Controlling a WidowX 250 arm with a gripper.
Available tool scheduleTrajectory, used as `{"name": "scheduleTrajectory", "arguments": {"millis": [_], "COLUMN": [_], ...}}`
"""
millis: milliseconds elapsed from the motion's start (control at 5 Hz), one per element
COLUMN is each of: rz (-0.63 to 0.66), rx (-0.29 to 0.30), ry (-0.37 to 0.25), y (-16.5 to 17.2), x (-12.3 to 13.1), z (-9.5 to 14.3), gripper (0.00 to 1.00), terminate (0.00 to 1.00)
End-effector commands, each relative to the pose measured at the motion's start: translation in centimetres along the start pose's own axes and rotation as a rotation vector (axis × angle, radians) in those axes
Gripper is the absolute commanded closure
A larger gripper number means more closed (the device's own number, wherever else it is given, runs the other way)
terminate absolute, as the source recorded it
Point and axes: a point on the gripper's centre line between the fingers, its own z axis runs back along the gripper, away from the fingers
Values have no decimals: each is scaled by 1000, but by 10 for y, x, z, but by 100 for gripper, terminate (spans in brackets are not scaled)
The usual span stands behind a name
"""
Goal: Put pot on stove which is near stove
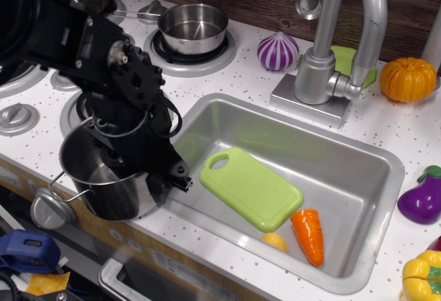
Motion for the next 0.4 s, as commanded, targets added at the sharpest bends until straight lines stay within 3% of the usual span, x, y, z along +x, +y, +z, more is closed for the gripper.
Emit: {"name": "scheduleTrajectory", "arguments": {"millis": [0, 200], "rz": [-1, -52], "rx": [14, 74], "ry": [-22, -17], "y": [5, 13], "x": [5, 13], "z": [2, 18], "gripper": [100, 100], "terminate": [0, 0]}}
